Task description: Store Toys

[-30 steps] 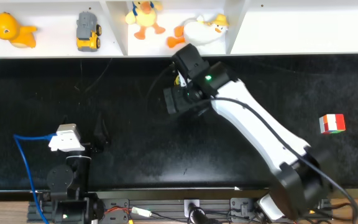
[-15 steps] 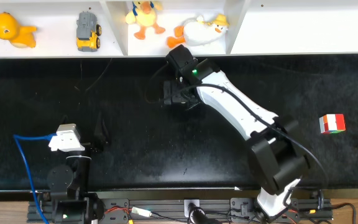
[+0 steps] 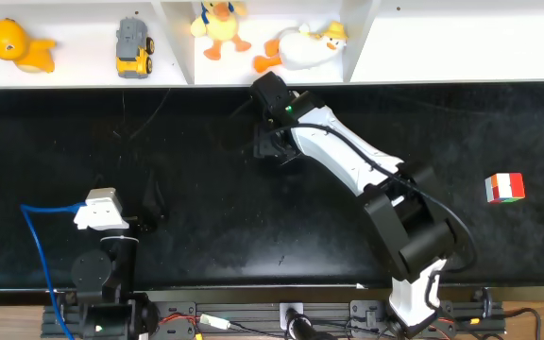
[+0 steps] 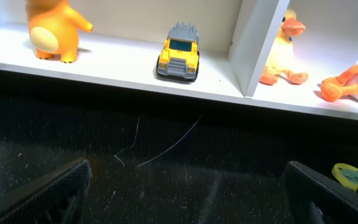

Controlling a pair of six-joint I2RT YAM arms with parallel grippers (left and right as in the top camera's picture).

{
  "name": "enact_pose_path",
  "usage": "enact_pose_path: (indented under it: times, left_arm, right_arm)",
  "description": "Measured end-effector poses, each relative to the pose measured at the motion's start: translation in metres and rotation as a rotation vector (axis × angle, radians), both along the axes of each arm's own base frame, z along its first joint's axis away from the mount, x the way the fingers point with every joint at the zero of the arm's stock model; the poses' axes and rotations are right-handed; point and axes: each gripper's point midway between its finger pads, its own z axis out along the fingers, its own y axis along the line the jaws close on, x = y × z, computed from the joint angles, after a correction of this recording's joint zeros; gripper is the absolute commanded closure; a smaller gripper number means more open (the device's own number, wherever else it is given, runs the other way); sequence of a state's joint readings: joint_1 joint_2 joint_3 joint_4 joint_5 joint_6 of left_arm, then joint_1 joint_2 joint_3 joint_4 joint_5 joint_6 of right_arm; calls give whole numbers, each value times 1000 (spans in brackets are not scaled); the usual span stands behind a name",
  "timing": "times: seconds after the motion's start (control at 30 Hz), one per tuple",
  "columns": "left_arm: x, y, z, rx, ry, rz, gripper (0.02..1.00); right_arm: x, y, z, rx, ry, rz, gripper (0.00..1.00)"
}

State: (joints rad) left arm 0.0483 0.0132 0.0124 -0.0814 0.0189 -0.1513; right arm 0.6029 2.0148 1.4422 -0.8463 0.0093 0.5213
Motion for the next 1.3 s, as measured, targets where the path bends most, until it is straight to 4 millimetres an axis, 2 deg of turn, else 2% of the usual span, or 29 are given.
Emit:
enact_pose_path:
  times: [0.23,0.77,0.93,1.3]
  left_arm:
    - [0,0,0,0,0,0,23]
    - [0,0,0,0,0,0,20]
    - [0,0,0,0,0,0,20]
    - [0,0,0,0,0,0,23]
  right_arm:
    - [3,1,0,1,-8,-3,424]
    - [3,1,-1,-1,-6,-4,514]
    - [3,0,-2,-2,-6,-3,663]
    - [2,0,-3,-4,-1,-7,772]
